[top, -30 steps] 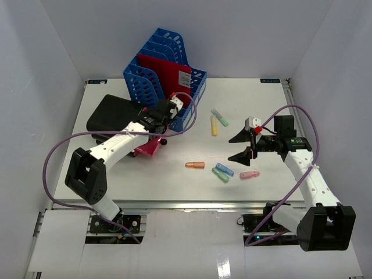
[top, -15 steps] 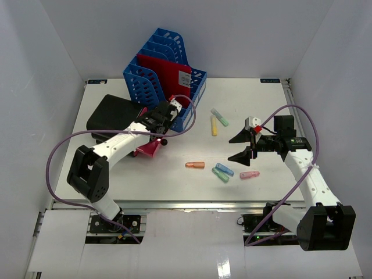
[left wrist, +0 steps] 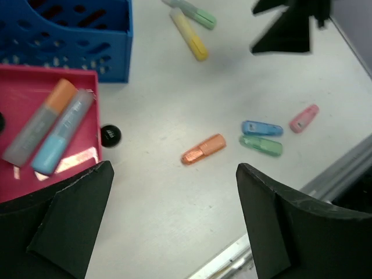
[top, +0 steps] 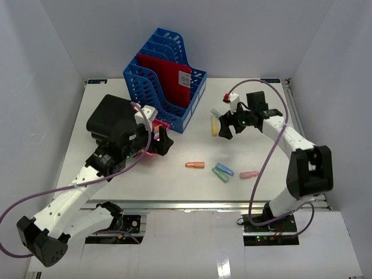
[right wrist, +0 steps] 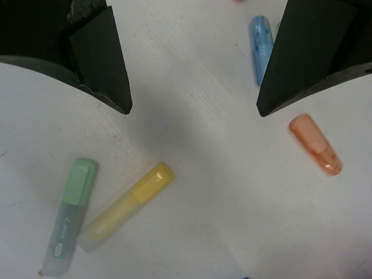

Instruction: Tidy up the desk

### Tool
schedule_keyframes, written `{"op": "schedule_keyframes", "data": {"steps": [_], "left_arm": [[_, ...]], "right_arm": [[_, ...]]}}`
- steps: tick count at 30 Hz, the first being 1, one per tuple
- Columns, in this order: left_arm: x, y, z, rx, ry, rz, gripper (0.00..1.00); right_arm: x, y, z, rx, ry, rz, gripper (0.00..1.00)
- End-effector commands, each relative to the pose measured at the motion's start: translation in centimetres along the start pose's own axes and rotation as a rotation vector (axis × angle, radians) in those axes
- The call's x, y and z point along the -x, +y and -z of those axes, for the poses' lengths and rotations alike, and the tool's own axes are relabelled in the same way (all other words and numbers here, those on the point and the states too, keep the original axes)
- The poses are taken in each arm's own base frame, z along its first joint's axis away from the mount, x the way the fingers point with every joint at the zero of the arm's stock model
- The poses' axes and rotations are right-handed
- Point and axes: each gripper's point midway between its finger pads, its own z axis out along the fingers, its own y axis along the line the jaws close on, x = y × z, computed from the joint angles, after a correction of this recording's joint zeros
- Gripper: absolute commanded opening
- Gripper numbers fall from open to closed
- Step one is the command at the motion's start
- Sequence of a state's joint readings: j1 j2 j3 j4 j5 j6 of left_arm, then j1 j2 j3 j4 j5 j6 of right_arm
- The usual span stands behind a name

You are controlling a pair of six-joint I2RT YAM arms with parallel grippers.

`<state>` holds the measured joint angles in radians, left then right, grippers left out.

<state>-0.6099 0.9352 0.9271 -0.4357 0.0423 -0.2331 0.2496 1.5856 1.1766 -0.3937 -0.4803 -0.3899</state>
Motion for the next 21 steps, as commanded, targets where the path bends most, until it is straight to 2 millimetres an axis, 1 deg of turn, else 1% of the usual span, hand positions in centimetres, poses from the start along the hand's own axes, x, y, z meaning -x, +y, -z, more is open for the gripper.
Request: {"op": "schedule_keyframes", "data": {"steps": [1, 3, 4, 7, 8, 9, 12, 13, 21], "left_arm": [[-1.0, -2.7, 1.8, -0.146, -0.049, 0.179, 0.98], [-1.7, -2.9, 2.3, -0.168, -0.065, 0.202, 0.98], [-1.7, -3.0, 2.6, -0.174, -0.077, 0.21, 0.98], [-1.9, -2.9, 3.5, -0.174, -0.099, 0.225, 0.98], [-1.8, -2.9, 3.9, -0.176, -0.113, 0.231, 0.98], [-1.9, -2.9, 4.0, -0.177, -0.116, 0.232, 0.98], [-1.9, -3.0, 4.5, -0.185, -0.128, 0.244, 0.98], [-2.0, -3.0, 4.5, -0.186, -0.126, 0.244, 0.98], [-1.7, -3.2, 5.2, -0.193, -0.147, 0.264, 0.98]], "right_arm": [[4.8, -6.9, -2.3, -0.229, 0.027, -0.016, 0.94], [3.6, -9.1, -5.1, -0.244, 0.097, -0.011, 0.91], [3.6, -10.0, -6.0, -0.247, 0.115, -0.003, 0.88], [3.2, -12.2, -8.3, -0.265, 0.17, 0.009, 0.79], [3.0, -12.5, -8.7, -0.267, 0.182, 0.008, 0.78], [2.8, -13.2, -9.4, -0.275, 0.193, 0.01, 0.75], [1.9, -13.6, -10.7, -0.262, 0.214, 0.002, 0.69], [2.1, -13.6, -10.7, -0.258, 0.207, 0.005, 0.69], [-0.5, -12.4, -12.4, -0.181, 0.247, -0.035, 0.58]]}}
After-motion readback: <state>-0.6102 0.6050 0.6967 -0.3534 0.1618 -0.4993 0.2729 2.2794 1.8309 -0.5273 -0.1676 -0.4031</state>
